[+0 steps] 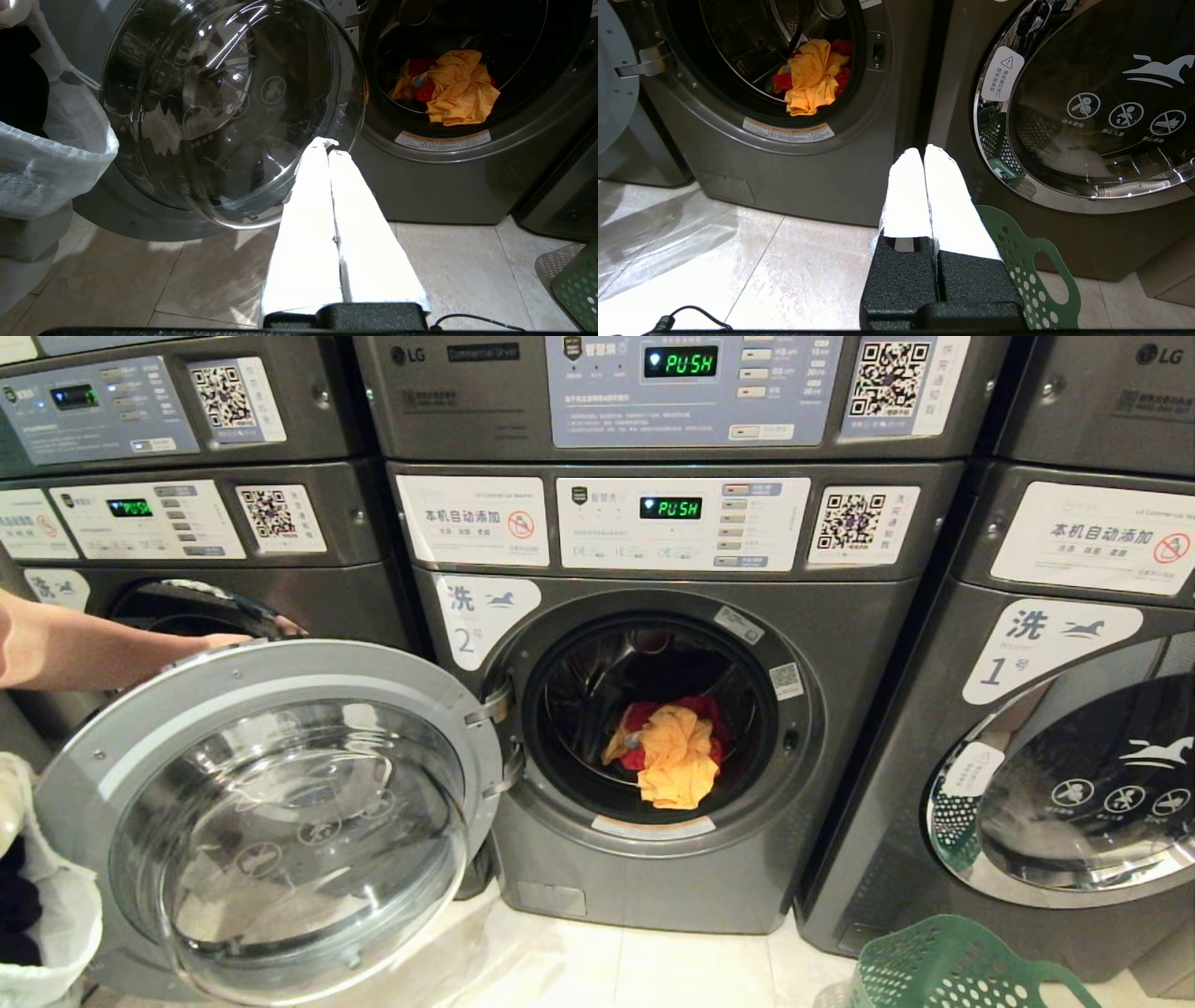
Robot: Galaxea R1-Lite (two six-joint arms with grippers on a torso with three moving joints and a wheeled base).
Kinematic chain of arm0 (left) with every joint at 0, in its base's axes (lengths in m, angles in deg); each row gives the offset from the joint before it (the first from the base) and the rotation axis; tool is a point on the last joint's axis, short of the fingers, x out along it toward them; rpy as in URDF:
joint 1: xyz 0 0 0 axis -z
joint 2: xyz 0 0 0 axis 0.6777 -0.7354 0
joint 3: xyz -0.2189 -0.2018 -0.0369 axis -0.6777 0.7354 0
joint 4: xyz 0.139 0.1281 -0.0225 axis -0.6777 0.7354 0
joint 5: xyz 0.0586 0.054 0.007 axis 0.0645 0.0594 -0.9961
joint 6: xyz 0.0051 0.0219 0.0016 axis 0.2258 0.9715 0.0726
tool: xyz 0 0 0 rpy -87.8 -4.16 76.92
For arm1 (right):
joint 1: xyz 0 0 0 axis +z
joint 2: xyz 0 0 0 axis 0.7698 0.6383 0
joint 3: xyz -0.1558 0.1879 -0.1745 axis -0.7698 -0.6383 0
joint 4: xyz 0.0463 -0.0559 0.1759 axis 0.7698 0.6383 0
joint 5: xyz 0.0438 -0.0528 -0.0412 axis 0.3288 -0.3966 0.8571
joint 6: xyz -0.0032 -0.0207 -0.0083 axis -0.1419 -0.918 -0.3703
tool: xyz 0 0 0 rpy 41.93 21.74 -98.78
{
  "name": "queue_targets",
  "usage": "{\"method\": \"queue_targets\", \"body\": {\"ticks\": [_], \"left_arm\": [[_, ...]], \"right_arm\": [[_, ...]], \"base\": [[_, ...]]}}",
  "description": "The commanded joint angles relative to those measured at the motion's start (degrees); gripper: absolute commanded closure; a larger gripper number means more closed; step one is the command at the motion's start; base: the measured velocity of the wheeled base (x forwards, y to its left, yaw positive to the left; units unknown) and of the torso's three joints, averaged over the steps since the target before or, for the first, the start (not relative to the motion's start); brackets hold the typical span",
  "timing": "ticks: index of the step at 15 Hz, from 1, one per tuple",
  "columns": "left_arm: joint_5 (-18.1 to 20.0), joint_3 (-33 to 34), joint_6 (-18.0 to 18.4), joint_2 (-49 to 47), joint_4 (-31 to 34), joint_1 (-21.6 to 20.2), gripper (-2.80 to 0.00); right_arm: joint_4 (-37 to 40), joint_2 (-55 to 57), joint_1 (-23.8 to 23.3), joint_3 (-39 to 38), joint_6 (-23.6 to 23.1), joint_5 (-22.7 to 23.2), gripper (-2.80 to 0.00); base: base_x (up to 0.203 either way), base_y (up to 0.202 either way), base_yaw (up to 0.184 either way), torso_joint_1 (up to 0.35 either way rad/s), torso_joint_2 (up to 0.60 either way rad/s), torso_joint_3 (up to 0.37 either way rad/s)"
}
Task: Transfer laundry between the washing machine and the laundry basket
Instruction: Close the washing machine door with the left hand
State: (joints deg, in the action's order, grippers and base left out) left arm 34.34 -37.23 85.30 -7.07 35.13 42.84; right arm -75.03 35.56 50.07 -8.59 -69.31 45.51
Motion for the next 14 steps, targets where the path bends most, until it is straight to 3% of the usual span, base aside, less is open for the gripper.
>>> {"method": "queue_targets", "body": {"ticks": [1,14], "left_arm": [[-0.01,0.00,0.02,-0.09,-0.01,-0.01,0.00],[0.08,0.00,0.64,-0.09,0.12,-0.01,0.00]], "right_arm": [[-0.01,0.09,0.00,-0.01,-0.04,0.02,0.00],[-0.01,0.09,0.00,0.03,-0.19,0.02,0.00]], "base": [[0.000,0.000,0.000,0.000,0.00,0.000],[0.000,0.000,0.000,0.000,0.00,0.000]]}}
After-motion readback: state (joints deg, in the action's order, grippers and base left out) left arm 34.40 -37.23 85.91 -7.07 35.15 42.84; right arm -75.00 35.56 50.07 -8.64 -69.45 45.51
